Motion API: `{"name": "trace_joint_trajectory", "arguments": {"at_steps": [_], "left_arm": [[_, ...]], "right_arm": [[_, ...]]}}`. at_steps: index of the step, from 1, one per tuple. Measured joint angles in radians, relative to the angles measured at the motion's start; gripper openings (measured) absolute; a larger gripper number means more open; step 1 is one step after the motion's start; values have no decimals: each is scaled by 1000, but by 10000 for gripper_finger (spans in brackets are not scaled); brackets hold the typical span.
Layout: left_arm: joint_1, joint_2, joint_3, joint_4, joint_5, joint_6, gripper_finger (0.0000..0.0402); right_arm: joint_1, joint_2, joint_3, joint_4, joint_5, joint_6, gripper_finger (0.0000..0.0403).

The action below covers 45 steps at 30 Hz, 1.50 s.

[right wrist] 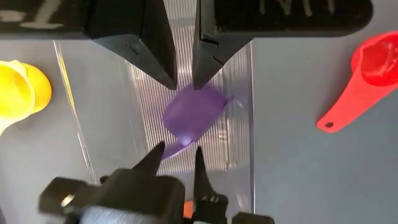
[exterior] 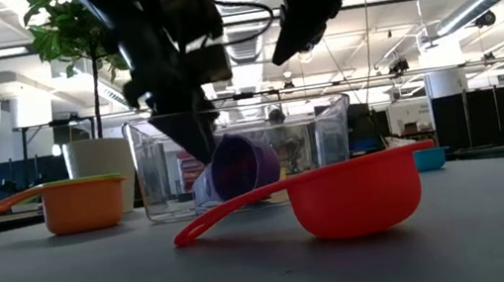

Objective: Nest measuring cups in basket
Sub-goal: Stack the violet measuring cup on top of the green measuring cup

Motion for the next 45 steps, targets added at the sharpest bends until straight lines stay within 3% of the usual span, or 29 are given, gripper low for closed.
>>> {"name": "trace_joint_trajectory", "arguments": {"at_steps": [5, 9, 18, 32, 39, 45], "left_arm": [[0, 54, 3, 39, -4, -10, 187], [2, 71, 5, 59, -8, -12, 168], [1, 70, 4, 66, -22, -4, 21], [-5, -21, 68, -40, -21, -18, 22], [-6, -112, 151, -200, -22, -53, 21], [-10, -233, 203, -447, -17, -97, 21]], "right_arm": [[0, -27, -35, 39, 0, 0, 41], [0, -36, -45, 56, -1, -1, 41], [0, -37, -46, 67, -1, -14, 39], [0, -37, -46, 67, -1, -9, 38], [0, -43, -46, 67, -1, -2, 38], [0, -56, -46, 68, -1, -1, 38]]}}
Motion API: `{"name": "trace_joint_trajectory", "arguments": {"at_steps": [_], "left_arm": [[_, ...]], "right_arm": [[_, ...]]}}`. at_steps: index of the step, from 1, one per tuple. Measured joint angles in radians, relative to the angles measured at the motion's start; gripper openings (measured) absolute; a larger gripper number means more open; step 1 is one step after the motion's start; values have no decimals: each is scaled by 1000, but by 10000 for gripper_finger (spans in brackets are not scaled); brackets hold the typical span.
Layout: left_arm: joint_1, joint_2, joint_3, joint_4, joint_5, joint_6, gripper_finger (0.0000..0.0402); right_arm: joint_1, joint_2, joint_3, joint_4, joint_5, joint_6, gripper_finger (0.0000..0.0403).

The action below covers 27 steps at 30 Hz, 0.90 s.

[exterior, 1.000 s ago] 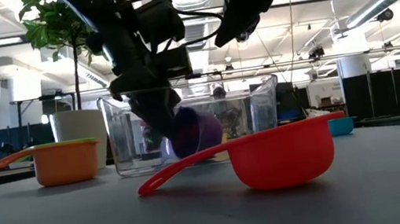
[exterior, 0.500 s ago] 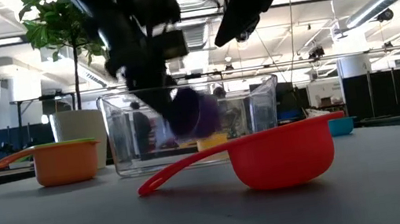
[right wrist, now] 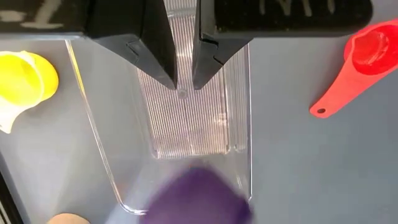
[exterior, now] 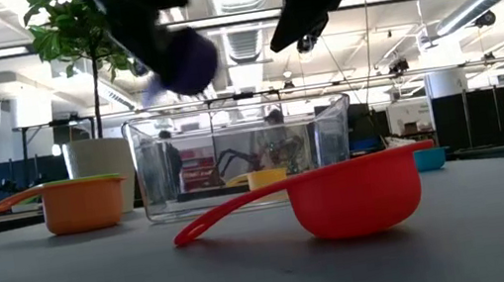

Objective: Nest measuring cups in basket
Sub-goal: Stack the violet measuring cup on top of the green measuring cup

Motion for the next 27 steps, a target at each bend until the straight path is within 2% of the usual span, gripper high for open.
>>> {"name": "trace_joint_trajectory", "arguments": {"at_steps": [7, 14, 20, 27], "left_arm": [[0, -201, -66, -175, 80, -93, 21], [8, -355, -267, -187, 137, -180, 21], [37, -400, -421, -168, 175, -221, 21], [155, -374, -492, -136, 235, -189, 21]], "right_arm": [[0, -4, 0, 0, 0, -23, 38], [0, -4, 0, 0, 0, -38, 38], [0, -4, 0, 12, 0, -41, 38], [0, -4, 0, 48, 0, -44, 38]]}}
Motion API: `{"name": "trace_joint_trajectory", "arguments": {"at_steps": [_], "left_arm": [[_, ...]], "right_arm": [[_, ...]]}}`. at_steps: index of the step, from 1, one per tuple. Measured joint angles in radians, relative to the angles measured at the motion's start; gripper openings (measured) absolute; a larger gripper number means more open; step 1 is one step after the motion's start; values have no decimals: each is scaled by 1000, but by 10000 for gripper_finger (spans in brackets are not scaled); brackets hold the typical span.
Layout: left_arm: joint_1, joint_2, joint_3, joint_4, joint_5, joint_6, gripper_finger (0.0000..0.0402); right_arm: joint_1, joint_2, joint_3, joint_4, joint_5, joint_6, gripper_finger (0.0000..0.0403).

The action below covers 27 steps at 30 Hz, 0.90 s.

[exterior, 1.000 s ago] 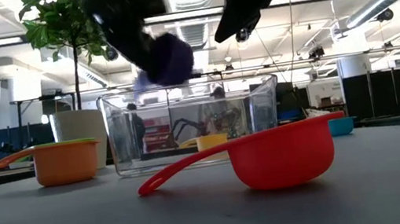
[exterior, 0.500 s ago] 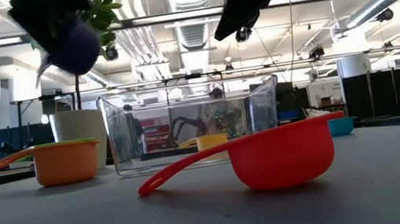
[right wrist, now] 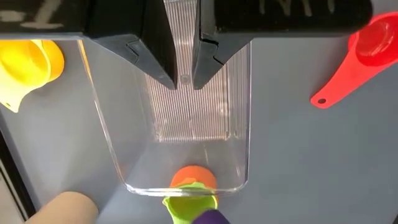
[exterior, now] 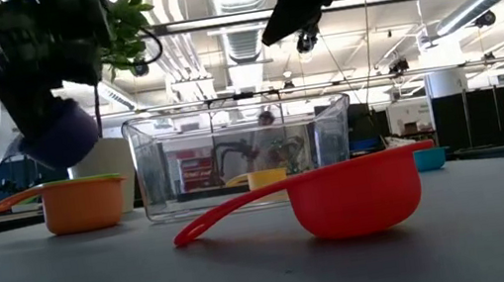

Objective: Nest measuring cups in basket
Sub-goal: Stack the violet measuring cup on top of the green measuring cup

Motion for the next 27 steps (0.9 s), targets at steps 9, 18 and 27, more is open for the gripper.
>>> {"name": "trace_joint_trajectory", "arguments": {"at_steps": [9, 18, 27], "left_arm": [[127, 105, 1, -2, 18, 118, 21], [154, 223, 3, -2, 56, 179, 30], [155, 240, 23, 1, 51, 177, 130]], "right_arm": [[0, 0, 0, 7, 0, 0, 38], [0, 0, 0, 4, -1, -9, 38], [0, 0, 0, 4, -1, -20, 38]]}}
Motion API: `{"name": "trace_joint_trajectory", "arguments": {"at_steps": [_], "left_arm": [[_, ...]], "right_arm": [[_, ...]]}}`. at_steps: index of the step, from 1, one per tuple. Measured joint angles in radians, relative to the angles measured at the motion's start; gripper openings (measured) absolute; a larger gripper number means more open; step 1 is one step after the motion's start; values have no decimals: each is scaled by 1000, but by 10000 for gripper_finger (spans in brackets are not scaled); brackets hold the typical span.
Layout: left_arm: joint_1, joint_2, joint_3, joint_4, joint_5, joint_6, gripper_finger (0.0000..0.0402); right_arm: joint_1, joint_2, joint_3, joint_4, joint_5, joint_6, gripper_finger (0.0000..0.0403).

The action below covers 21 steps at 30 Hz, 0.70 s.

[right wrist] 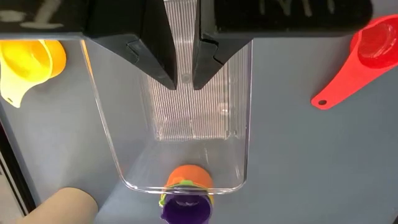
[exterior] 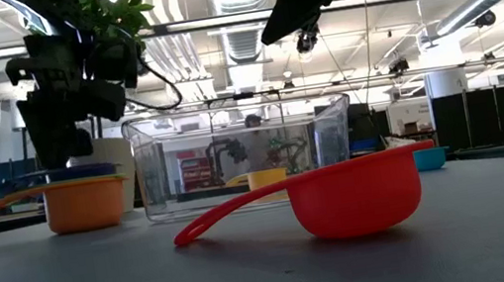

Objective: Nest measuring cups in basket
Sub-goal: Stack the violet measuring cup on top of the green measuring cup, then adjust the stacked measuring cups

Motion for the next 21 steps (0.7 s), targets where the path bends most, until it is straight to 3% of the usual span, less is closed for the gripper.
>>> {"name": "trace_joint_trajectory", "arguments": {"at_steps": [11, 14, 21], "left_arm": [[-2, -61, 116, -27, -53, -9, 152], [-2, -105, 118, -30, -113, -23, 152], [-3, -274, 63, 19, -127, -56, 153]], "right_arm": [[0, 0, 0, 0, 0, -15, 38], [0, 0, 0, 1, 0, -18, 38], [0, 0, 0, 7, 1, -33, 38]]}}
